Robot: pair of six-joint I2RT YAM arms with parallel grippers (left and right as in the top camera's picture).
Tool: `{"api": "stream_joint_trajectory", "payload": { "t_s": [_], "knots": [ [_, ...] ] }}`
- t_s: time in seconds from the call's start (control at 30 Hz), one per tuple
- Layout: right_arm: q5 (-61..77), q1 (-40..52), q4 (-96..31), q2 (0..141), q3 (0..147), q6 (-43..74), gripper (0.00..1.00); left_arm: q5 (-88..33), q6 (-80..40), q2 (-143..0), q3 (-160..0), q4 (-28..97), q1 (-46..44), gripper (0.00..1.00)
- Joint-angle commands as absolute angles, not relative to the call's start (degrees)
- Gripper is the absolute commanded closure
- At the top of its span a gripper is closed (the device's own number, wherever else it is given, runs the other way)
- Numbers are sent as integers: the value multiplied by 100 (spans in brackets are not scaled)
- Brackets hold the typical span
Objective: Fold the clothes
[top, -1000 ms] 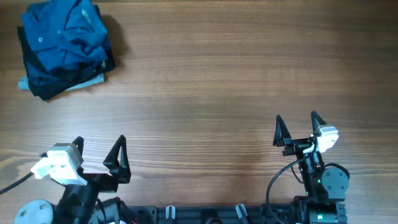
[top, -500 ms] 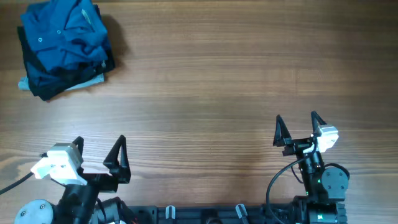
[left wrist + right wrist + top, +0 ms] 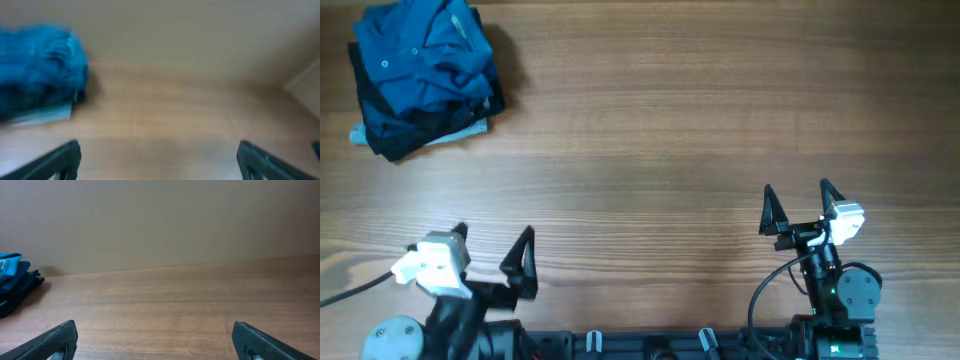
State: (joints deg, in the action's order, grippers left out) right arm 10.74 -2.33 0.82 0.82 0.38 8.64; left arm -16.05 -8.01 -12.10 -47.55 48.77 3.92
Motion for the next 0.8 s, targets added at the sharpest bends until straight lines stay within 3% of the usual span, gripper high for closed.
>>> {"api": "stream_joint_trajectory", "payload": {
  "t_s": [0.0,0.13,0.23,0.4,0.57,0.77],
  "knots": [
    [1168,-211,95,27,30,766,0,-1673,-770,-805,-3492,3520,130,0],
    [1168,-211,93,27,30,766,0,-2440,-56,-298,-1734,1199,106,0],
    [1168,-211,93,27,30,766,0,-2401,126,-14,-908,336,106,0],
    [1168,-211,93,27,30,766,0,-2392,867,-14,-464,62,106,0],
    [1168,-211,93,27,30,766,0,-1802,862,-14,-43,-532,95,0],
    [1168,-211,93,27,30,766,0,-1166,862,-14,-32,-202,84,0]
  ]
}}
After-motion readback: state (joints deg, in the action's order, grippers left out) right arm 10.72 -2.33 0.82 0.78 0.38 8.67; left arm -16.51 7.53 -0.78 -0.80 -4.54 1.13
